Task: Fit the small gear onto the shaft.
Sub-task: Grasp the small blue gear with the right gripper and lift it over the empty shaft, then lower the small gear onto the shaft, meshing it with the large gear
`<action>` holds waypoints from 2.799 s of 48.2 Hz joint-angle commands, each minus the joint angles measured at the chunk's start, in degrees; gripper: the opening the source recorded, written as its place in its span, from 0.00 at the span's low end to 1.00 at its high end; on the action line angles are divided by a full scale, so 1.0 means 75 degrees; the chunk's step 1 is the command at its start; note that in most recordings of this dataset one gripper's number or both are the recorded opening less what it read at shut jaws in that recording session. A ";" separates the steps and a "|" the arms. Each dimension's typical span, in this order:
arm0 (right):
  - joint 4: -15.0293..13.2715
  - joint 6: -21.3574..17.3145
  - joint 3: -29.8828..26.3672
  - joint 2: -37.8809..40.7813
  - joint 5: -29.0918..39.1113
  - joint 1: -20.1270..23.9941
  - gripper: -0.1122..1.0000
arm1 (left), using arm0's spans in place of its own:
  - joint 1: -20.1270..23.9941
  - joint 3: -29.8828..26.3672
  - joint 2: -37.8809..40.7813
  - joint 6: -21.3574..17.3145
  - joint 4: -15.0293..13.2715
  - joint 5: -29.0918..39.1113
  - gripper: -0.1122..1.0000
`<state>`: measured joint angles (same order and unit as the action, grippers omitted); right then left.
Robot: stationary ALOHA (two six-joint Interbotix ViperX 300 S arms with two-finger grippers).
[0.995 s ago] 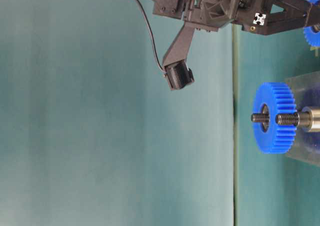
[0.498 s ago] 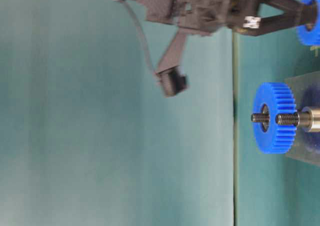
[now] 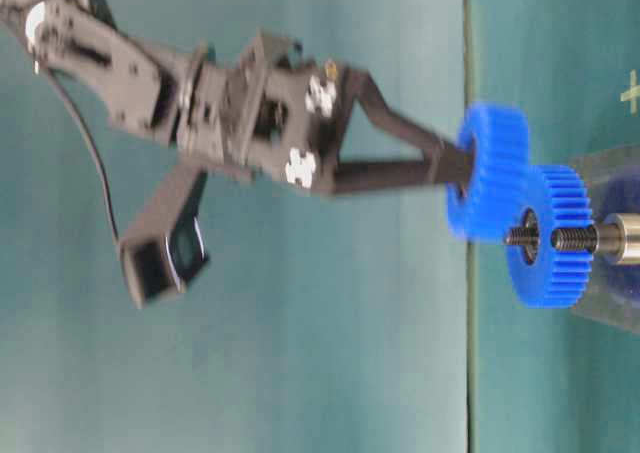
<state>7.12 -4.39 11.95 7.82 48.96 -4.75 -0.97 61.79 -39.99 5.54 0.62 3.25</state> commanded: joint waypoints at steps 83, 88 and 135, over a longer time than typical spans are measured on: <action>-0.0316 0.0141 -0.1172 0.0984 0.0375 0.0141 0.60 | -0.0012 0.0176 -0.0211 0.0480 0.0012 -0.0445 0.10; -0.0316 0.0141 -0.1254 0.0984 0.0469 0.0152 0.60 | -0.0012 0.0187 -0.0223 0.0480 0.0012 -0.0445 0.10; -0.0234 -0.0281 -0.0914 0.1137 0.1348 0.0094 0.09 | -0.0012 0.0211 -0.0164 0.0480 0.0012 -0.0527 0.10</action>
<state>5.45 -5.36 2.46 17.58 58.80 -3.87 -0.97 63.98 -41.31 9.14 0.62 -0.09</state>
